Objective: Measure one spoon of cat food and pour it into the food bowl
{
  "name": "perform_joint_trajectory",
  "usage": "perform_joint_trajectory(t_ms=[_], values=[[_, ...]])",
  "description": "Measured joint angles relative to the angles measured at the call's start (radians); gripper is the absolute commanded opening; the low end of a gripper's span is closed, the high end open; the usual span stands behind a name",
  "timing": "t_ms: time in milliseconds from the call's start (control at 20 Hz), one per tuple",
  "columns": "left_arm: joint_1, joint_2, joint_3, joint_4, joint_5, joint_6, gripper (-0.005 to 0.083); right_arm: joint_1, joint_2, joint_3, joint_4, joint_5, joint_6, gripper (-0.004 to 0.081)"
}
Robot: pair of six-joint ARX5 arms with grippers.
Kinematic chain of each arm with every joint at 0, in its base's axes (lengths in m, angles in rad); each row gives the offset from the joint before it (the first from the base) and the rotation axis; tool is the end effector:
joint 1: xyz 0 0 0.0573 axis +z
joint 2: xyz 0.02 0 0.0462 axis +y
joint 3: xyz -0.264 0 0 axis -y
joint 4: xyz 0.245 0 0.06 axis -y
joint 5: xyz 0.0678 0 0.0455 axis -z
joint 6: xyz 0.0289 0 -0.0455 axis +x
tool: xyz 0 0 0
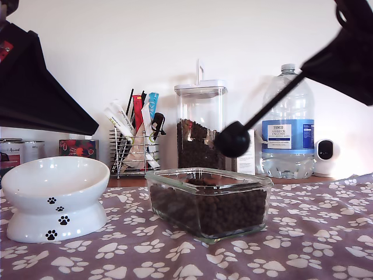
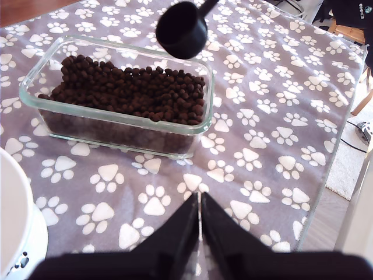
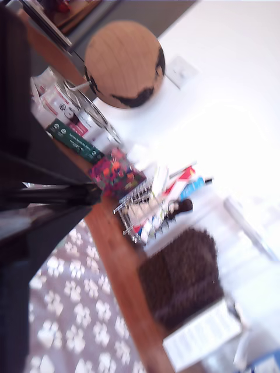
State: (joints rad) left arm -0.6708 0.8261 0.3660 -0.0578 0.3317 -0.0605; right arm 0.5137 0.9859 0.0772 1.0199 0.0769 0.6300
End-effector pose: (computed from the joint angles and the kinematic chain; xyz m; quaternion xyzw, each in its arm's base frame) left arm 0.1272 -0.1130 0.1955 0.0175 0.2663 -0.4567 0.8487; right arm 0.1476 0.0807 0.1780 0.3174 0.0165 0.2222 0.9218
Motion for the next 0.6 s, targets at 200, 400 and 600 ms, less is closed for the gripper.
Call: perform_joint_trajectory(t_ms=[200,400,600], values=[[0.0,0.0,0.0,0.007,0.0,0.001,-0.0019,-0.021,0.004,-0.02,0.0,-0.033,-0.01,-0.0012],[0.0,0.0,0.0,0.007,0.0,0.001,-0.0019,-0.021,0.07,-0.02,0.011,-0.019,-0.026,-0.0012],[0.0,0.0,0.0,0.007,0.0,0.001,-0.0019,-0.021,0.175,-0.019,0.108,-0.016,-0.027,-0.0012]])
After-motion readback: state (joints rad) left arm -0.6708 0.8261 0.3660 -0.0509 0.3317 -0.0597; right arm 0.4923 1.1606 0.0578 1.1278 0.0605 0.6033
